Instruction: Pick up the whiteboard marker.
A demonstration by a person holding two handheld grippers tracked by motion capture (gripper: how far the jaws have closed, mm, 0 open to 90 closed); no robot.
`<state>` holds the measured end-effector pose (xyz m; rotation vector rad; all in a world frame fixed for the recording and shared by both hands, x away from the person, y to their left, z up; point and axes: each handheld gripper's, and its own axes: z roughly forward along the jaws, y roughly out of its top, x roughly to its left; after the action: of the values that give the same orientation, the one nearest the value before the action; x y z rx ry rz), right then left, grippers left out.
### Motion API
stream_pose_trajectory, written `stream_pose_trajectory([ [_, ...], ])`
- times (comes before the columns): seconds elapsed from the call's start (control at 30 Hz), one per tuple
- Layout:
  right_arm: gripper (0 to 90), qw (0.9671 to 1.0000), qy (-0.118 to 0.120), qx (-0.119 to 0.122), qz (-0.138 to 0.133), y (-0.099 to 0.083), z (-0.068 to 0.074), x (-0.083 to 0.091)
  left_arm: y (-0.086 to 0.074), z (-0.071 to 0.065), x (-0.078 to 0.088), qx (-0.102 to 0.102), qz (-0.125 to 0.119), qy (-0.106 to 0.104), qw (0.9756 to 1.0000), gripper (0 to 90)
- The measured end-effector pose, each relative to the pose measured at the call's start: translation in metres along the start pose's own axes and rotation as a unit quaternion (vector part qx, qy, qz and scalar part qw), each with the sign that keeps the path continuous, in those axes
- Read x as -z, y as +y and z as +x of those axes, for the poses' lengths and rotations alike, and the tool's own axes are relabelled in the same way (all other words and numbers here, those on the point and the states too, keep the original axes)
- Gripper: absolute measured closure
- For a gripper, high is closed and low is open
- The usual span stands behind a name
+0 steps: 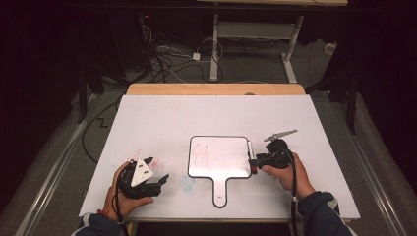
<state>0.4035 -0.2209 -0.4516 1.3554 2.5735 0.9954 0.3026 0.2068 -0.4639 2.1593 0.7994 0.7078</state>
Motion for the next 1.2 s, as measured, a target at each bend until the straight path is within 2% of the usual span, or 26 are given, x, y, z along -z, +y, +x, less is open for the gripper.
stream_pose_trajectory([
  [0.13, 59.0, 0.9999, 0.005, -0.006, 0.01, 0.001, -0.003, -0.006, 0.0, 0.0, -0.001, -0.001, 0.001, -0.001, 1.0, 21.8],
  [0.33, 67.5, 0.9999, 0.004, -0.011, 0.007, 0.002, -0.005, -0.009, 0.0, -0.001, -0.002, -0.001, 0.003, -0.004, 1.0, 21.8],
  [0.4, 69.8, 0.9999, 0.006, -0.008, 0.006, 0.002, -0.005, -0.01, 0.0, -0.001, -0.003, 0.003, 0.008, -0.008, 0.9999, 21.8],
  [0.43, 76.4, 0.9999, 0.012, 0.001, 0.007, 0.003, -0.003, -0.011, 0.0, -0.002, -0.003, 0.003, 0.009, -0.009, 0.9999, 21.8],
  [0.5, 77.2, 0.9999, 0.015, 0.004, 0.006, 0.003, -0.002, -0.012, 0.0, -0.002, -0.003, 0.003, 0.009, -0.009, 0.9999, 21.8],
  [0.57, 80.5, 1.0, 0.008, 0.006, 0.001, 0.003, 0.001, -0.012, 0.001, -0.002, -0.003, 0.004, 0.009, -0.009, 0.9999, 21.8],
  [0.77, 81.9, 0.9998, 0.011, 0.017, 0.001, 0.002, 0.0, -0.011, 0.001, -0.003, -0.004, 0.003, 0.011, -0.013, 0.9999, 21.8],
  [0.97, 81.9, 0.9991, -0.001, 0.043, 0.006, 0.003, 0.005, -0.01, 0.002, -0.004, -0.005, 0.001, 0.013, -0.016, 0.9998, 21.8],
  [1.07, 82.1, 0.9987, -0.007, 0.051, -0.002, 0.003, 0.007, -0.005, 0.003, -0.004, -0.005, 0.004, 0.01, -0.018, 0.9998, 21.8],
  [1.2, 82.1, 0.998, -0.011, 0.053, -0.033, 0.005, 0.007, 0.005, 0.007, -0.004, -0.005, 0.025, -0.007, -0.033, 0.9991, 22.3],
])
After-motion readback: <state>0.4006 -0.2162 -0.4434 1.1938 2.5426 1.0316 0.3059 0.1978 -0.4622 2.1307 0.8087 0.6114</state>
